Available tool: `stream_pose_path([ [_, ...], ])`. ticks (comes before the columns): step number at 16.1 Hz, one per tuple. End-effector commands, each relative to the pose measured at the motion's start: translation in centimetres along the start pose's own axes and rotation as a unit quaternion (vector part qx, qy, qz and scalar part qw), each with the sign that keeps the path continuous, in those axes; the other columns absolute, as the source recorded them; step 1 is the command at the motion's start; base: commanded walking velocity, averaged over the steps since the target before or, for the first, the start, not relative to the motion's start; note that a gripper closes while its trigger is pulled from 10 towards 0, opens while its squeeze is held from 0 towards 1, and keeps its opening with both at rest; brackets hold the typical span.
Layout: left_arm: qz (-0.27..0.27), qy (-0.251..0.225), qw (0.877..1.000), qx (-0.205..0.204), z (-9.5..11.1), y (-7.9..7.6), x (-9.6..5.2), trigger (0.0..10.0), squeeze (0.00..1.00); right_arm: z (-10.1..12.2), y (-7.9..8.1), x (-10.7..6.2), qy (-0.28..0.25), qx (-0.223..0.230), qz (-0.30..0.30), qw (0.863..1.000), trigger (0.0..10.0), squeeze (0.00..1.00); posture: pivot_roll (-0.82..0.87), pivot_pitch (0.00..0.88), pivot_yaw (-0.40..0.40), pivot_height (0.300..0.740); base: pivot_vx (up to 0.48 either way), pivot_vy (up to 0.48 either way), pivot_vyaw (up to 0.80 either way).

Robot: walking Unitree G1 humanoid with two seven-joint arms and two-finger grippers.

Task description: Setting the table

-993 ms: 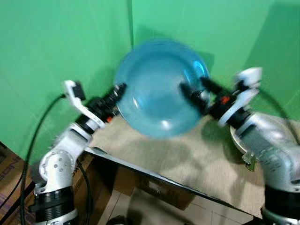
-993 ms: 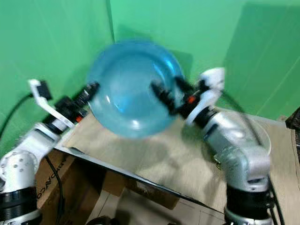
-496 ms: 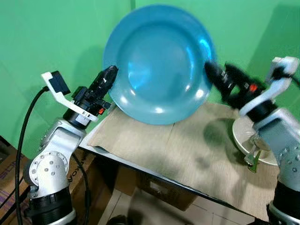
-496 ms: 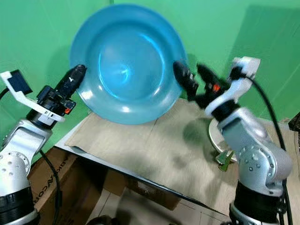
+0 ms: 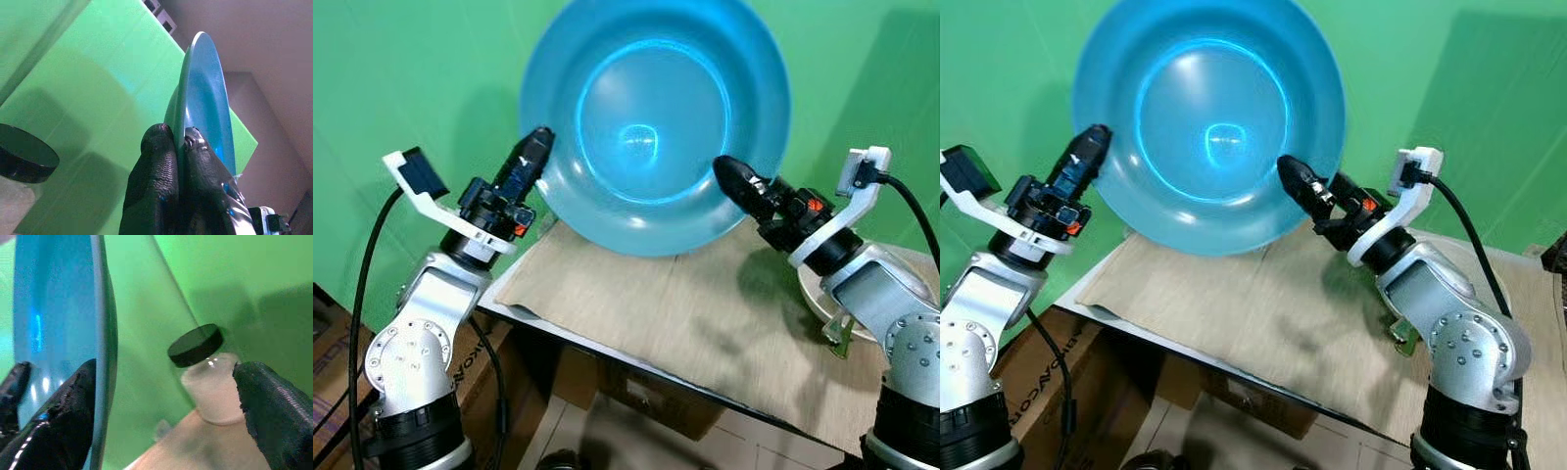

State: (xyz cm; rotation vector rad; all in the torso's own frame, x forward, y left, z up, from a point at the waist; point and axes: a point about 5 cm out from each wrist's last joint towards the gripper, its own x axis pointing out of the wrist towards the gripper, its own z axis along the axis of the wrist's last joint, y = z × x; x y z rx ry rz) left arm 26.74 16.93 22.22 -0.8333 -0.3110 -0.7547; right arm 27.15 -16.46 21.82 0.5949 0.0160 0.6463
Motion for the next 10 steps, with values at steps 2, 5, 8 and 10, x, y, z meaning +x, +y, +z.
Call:
stream_pose_path([
  [2, -0.004, -0.008, 1.0, -0.006, 0.1, -0.3, -0.1, 0.0, 0.0, 0.3, 0.5, 0.2, -0.008, 0.022, 0.019, 1.0, 0.0, 0.0, -0.07, 0.0, 0.022, 0.74, 0.0, 0.0, 0.0],
  [5, -0.001, -0.002, 1.0, -0.015, 0.0, -0.3, -0.3, 0.0, 0.0, 0.3, 1.0, 0.3, -0.01, 0.037, 0.026, 0.999, 0.0, 0.0, -0.08, 0.0, 0.038, 0.74, 0.0, 0.0, 0.0],
  [8, 0.003, 0.005, 1.0, -0.019, -0.2, -0.2, -0.3, 0.0, 0.0, 0.1, 1.3, 0.0, -0.009, 0.043, 0.025, 0.999, 0.0, 0.0, -0.09, 0.0, 0.049, 0.74, 0.0, 0.0, 0.0],
  [10, 0.002, 0.005, 1.0, -0.02, -0.1, -0.2, -0.3, 0.0, 0.0, 0.0, 1.4, -0.1, -0.007, 0.046, 0.024, 0.999, 0.0, 0.0, -0.09, 0.0, 0.054, 0.74, 0.0, 0.0, 0.0],
])
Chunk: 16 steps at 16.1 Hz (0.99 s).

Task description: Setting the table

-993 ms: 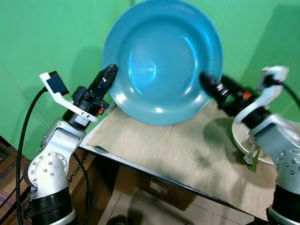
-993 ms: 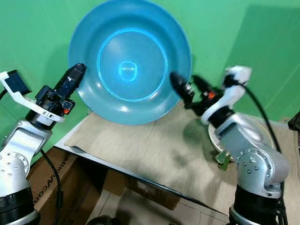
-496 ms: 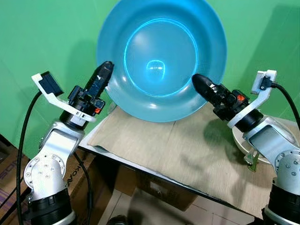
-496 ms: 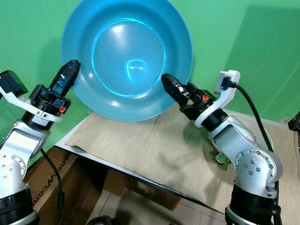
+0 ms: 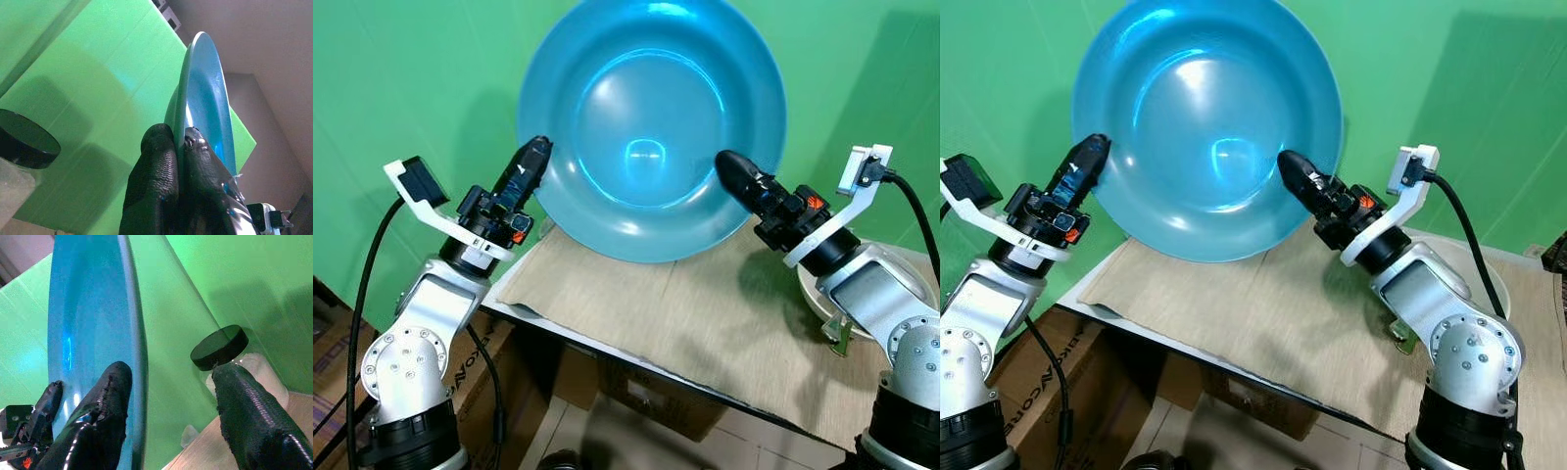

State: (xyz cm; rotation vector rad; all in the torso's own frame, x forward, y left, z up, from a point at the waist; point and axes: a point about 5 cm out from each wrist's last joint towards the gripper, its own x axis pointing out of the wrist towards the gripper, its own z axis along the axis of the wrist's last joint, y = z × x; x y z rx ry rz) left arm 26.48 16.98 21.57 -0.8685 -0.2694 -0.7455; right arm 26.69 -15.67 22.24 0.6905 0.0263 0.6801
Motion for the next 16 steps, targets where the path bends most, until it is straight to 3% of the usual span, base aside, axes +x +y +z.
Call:
stream_pose_path([
  [1, -0.012, -0.002, 1.0, 0.001, 0.3, -0.39, 0.26, 0.0, 0.0, 0.11, 0.45, -0.2, -0.002, 0.0, 0.006, 1.0, 0.0, 0.0, -0.09, 0.0, 0.056, 0.74, 0.0, 0.0, 0.0],
  [13, -0.007, 0.008, 1.0, 0.006, 0.42, -0.28, 0.19, 0.0, 0.0, -0.4, 0.74, -0.07, 0.005, 0.008, 0.005, 1.0, 0.0, 0.0, -0.08, 0.0, 0.06, 0.74, 0.0, 0.0, 0.0],
  [14, -0.001, 0.024, 1.0, 0.006, 0.16, -0.26, 0.25, 4.0, 0.0, -0.43, 0.77, -0.02, 0.005, 0.008, 0.005, 1.0, 0.0, 0.0, -0.08, 0.0, 0.063, 0.74, 0.0, 0.0, 0.0],
  [15, -0.006, 0.033, 0.999, 0.003, -0.06, -0.35, 0.35, 10.0, 0.0, -0.46, 0.79, 0.02, 0.004, 0.008, 0.005, 1.0, 0.0, 0.0, -0.08, 0.0, 0.063, 0.74, 0.0, 0.0, 0.0],
  [16, -0.008, 0.037, 0.999, 0.006, -0.19, -0.41, 0.45, 10.0, 0.07, -0.47, 0.8, 0.09, 0.003, 0.008, 0.005, 1.0, 0.0, 0.0, -0.08, 0.0, 0.068, 0.74, 0.0, 0.0, 0.0],
])
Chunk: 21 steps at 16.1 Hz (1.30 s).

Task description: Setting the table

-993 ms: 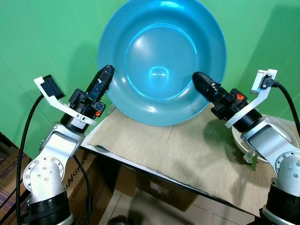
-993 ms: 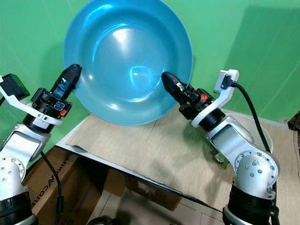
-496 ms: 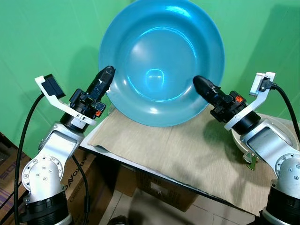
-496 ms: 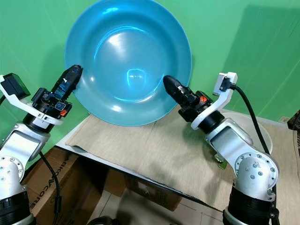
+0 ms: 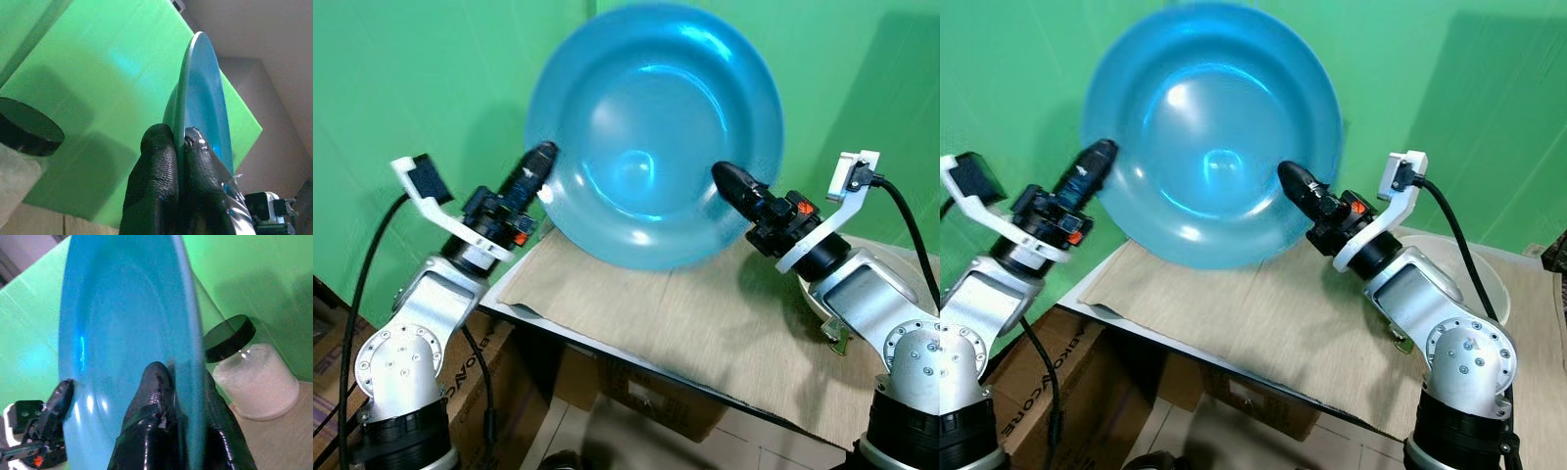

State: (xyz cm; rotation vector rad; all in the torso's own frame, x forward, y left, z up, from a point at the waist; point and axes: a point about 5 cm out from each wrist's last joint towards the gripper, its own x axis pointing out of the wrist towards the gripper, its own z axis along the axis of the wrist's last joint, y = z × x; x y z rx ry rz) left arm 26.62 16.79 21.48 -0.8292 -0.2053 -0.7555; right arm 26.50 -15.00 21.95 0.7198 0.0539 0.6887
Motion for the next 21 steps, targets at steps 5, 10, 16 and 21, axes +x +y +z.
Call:
stream_pose_path([
  [5, -0.01, -0.002, 1.0, 0.0, 0.4, -0.1, 0.7, 10.0, 1.0, 0.2, 0.4, 0.0, -0.015, -0.008, 0.001, 1.0, 0.0, 0.0, -0.09, 0.0, 0.081, 0.74, 0.0, 0.0, 0.0],
  [10, -0.011, -0.02, 1.0, 0.012, 1.2, -0.1, 0.8, 10.0, 1.0, 0.9, -0.5, 0.1, -0.04, -0.006, -0.029, 0.999, 0.0, 0.0, -0.08, 0.0, 0.082, 0.74, 0.0, 0.0, 0.0],
  [16, 0.003, -0.037, 0.999, 0.033, 2.4, -0.3, -1.1, 10.0, 0.0, 4.7, -1.4, -1.3, -0.116, -0.045, -0.06, 0.99, 0.0, 0.0, -0.07, 0.0, 0.077, 0.74, 0.0, 0.0, 0.0],
  [21, 0.115, 0.058, 0.971, 0.199, 0.7, -0.2, -0.4, 10.0, 0.0, 4.2, 1.7, -1.5, -0.086, -0.184, -0.077, 0.976, 10.0, 0.0, -0.06, 0.0, 0.077, 0.74, 0.0, 0.0, 0.0],
])
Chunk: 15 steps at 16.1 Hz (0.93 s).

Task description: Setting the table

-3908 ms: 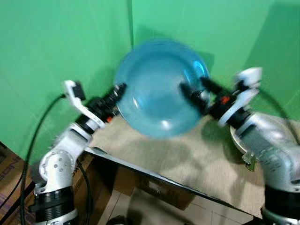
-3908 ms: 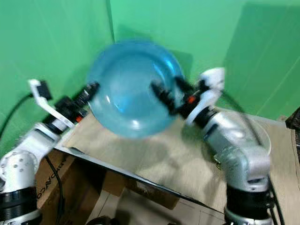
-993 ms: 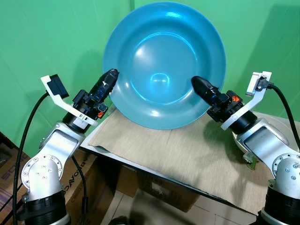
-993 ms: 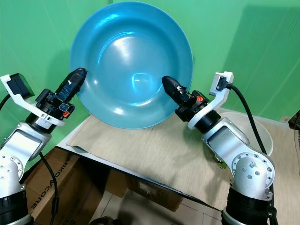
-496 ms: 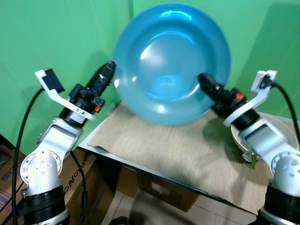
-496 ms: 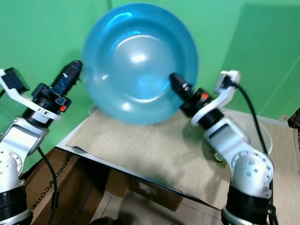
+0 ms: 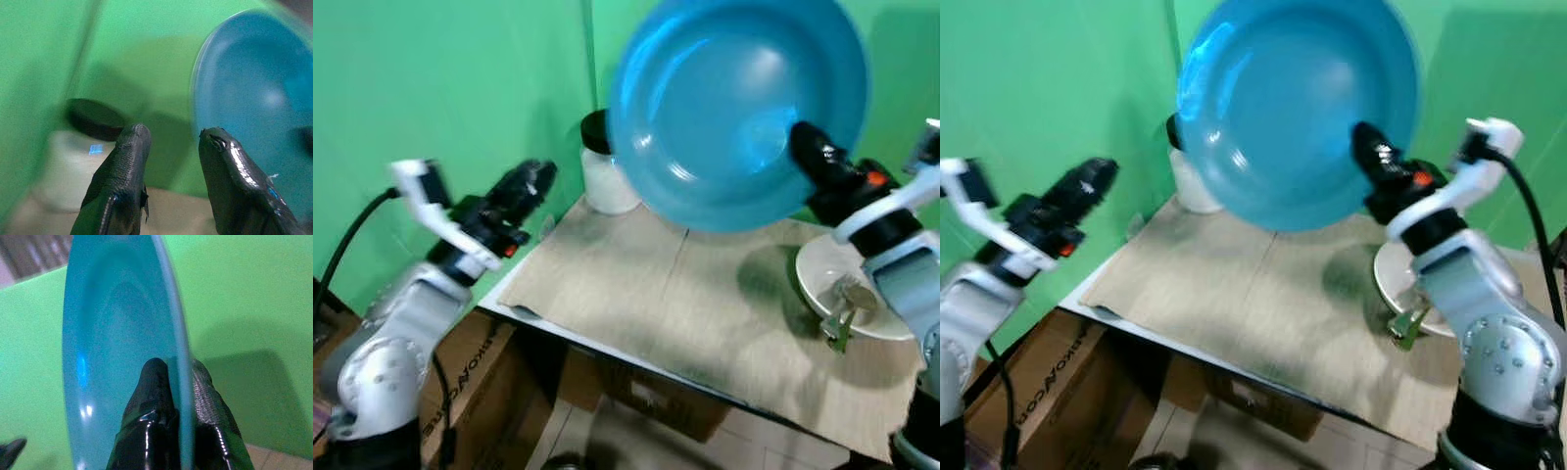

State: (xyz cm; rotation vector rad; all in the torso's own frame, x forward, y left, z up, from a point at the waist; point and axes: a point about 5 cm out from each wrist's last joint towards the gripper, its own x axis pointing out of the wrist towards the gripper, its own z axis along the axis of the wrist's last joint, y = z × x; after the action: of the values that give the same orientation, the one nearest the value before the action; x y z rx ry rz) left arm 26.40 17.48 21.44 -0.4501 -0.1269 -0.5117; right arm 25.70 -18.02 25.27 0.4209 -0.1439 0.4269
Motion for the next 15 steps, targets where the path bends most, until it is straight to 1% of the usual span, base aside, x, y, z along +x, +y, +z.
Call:
stream_pose_path([
  [1, 0.03, -0.019, 0.999, 0.038, 0.8, -0.7, 0.8, 10.0, 0.0, -0.1, 2.1, -0.1, -0.001, -0.038, 0.025, 0.999, 10.0, 0.0, -0.06, 0.0, 0.075, 0.74, 0.0, 0.0, 0.0],
  [2, 0.077, -0.025, 0.993, 0.082, 1.2, -0.6, 1.3, 10.0, 0.0, -0.2, 2.7, -0.1, -0.011, -0.057, 0.004, 0.998, 10.0, 0.0, -0.06, 0.0, 0.074, 0.74, 0.0, 0.0, -0.8],
  [3, 0.118, -0.047, 0.983, 0.131, 1.5, -0.9, 1.5, 10.0, 0.0, -0.2, 3.4, -0.3, -0.026, -0.067, -0.018, 0.997, 10.0, 0.0, -0.06, 0.0, 0.076, 0.74, 0.0, 0.0, -0.8],
  [4, 0.139, -0.063, 0.977, 0.151, 1.8, -1.3, 1.6, 10.0, 0.0, -0.1, 4.0, -0.2, -0.039, -0.065, -0.025, 0.997, 10.0, 0.0, -0.06, 0.0, 0.079, 0.74, 0.0, 0.0, -0.8],
  [5, 0.156, -0.078, 0.968, 0.182, 2.2, -1.7, 1.8, 10.0, 0.0, 0.2, 4.4, 0.1, -0.056, -0.069, -0.035, 0.995, 10.0, 0.0, -0.05, 0.0, 0.079, 0.74, 0.0, 0.0, -0.8],
  [6, 0.161, -0.095, 0.962, 0.2, 2.6, -2.3, 2.0, 10.0, 0.0, 0.6, 4.7, 0.5, -0.075, -0.072, -0.047, 0.993, 10.0, 0.0, -0.04, 0.0, 0.073, 0.74, 0.0, 0.0, -0.8],
  [7, 0.166, -0.122, 0.959, 0.197, 3.0, -2.7, 2.0, 10.0, 0.0, 0.8, 4.8, 0.7, -0.089, -0.062, -0.065, 0.992, 10.0, 0.0, -0.03, 0.0, 0.072, 0.74, 0.0, 0.0, -0.8],
  [8, 0.182, -0.124, 0.952, 0.213, 3.1, -2.7, 1.6, 10.0, 0.0, 1.0, 4.5, 0.9, -0.098, -0.082, -0.097, 0.987, 10.0, 0.0, -0.02, 0.0, 0.069, 0.74, 0.0, 0.0, -0.78],
  [9, 0.175, -0.126, 0.95, 0.228, 3.2, -2.8, 1.3, 10.0, 0.0, 1.1, 4.4, 1.1, -0.109, -0.087, -0.107, 0.984, 10.0, 0.0, -0.02, 0.0, 0.07, 0.74, 0.0, 0.0, -0.77],
  [10, 0.165, -0.124, 0.951, 0.228, 3.2, -2.8, 1.1, 10.0, 0.0, 1.1, 4.1, 1.0, -0.113, -0.1, -0.124, 0.981, 10.0, 0.0, -0.02, 0.0, 0.07, 0.74, 0.0, 0.0, -0.77],
  [11, 0.183, -0.121, 0.945, 0.243, 3.2, -2.6, 1.0, 10.0, 0.0, 1.3, 3.8, 1.1, -0.11, -0.125, -0.127, 0.978, 10.0, 0.0, -0.02, 0.0, 0.066, 0.74, 0.0, 0.0, -0.77],
  [12, 0.18, -0.089, 0.946, 0.253, 2.3, -2.3, 1.0, 10.0, 0.0, 1.2, 3.9, 1.2, -0.103, -0.135, -0.117, 0.978, 10.0, 0.0, -0.01, 0.0, 0.055, 0.74, 0.0, 0.0, -0.77],
  [13, 0.18, -0.062, 0.945, 0.266, 1.3, -1.8, 1.0, 10.0, 0.0, 0.8, 4.1, 1.7, -0.097, -0.142, -0.118, 0.978, 10.0, 0.0, -0.01, 0.0, 0.058, 0.74, 0.0, 0.0, -0.76],
  [15, 0.195, -0.048, 0.936, 0.289, 0.8, -1.1, 0.9, 10.0, 0.0, 0.3, 4.5, 2.2, -0.085, -0.142, -0.115, 0.98, 10.0, 0.0, -0.01, 0.0, 0.053, 0.74, 0.0, 0.0, -0.75],
])
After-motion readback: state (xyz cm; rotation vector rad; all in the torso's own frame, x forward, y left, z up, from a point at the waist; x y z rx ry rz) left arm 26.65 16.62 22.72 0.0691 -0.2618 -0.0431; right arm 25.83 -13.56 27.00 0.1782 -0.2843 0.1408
